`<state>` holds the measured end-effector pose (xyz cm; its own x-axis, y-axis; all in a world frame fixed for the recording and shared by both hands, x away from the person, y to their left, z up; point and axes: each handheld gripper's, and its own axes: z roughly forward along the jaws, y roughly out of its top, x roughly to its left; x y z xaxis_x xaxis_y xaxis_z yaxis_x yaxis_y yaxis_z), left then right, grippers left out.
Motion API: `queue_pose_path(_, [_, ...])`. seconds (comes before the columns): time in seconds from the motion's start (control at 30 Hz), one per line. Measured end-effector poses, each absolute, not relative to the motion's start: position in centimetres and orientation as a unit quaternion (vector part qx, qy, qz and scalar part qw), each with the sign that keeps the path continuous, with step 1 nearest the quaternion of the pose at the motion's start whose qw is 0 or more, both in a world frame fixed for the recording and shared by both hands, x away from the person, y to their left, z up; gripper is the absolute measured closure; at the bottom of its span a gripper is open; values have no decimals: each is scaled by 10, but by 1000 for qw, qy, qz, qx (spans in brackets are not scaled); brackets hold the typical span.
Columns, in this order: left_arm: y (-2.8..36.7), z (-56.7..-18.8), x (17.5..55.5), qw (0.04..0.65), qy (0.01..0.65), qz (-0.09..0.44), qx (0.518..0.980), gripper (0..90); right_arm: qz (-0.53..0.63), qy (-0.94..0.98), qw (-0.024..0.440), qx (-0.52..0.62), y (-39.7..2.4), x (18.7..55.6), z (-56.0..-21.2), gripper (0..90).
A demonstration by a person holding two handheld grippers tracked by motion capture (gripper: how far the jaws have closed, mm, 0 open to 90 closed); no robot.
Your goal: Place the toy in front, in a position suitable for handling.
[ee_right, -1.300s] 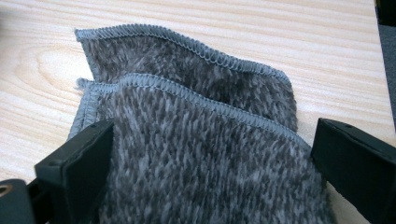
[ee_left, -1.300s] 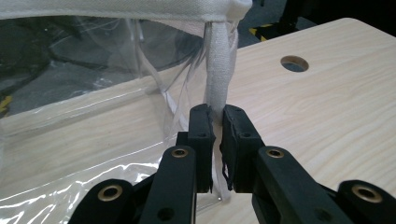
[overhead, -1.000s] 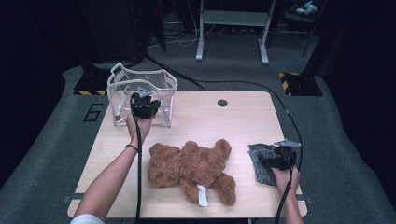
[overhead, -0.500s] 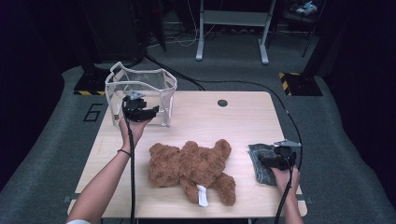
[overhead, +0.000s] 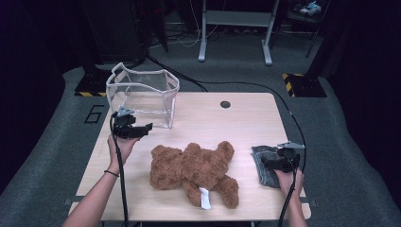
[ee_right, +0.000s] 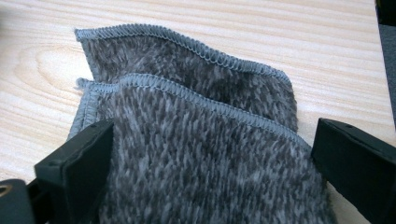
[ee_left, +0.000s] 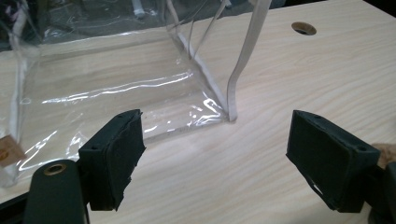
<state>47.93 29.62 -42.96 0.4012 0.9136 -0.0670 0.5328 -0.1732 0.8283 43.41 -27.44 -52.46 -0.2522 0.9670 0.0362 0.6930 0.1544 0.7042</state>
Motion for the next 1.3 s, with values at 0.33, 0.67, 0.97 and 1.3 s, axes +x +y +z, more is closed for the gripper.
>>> queue_pose_path(0.33, [298, -447, 446, 404, 494, 219, 738, 138, 312, 727, 220, 571, -275, 434, -525, 14])
queue_pose_path(0.67, [307, -462, 420, 408, 502, 189, 739, 106, 312, 729, 219, 569, -275, 434, -519, 0])
queue_pose_path(0.97, [307, -462, 401, 421, 499, 176, 737, 72, 332, 739, 218, 544, -258, 414, -498, 10])
queue_pose_path(1.3, [307, -466, 380, 426, 503, 166, 734, 68, 331, 753, 205, 530, -250, 394, -492, 17])
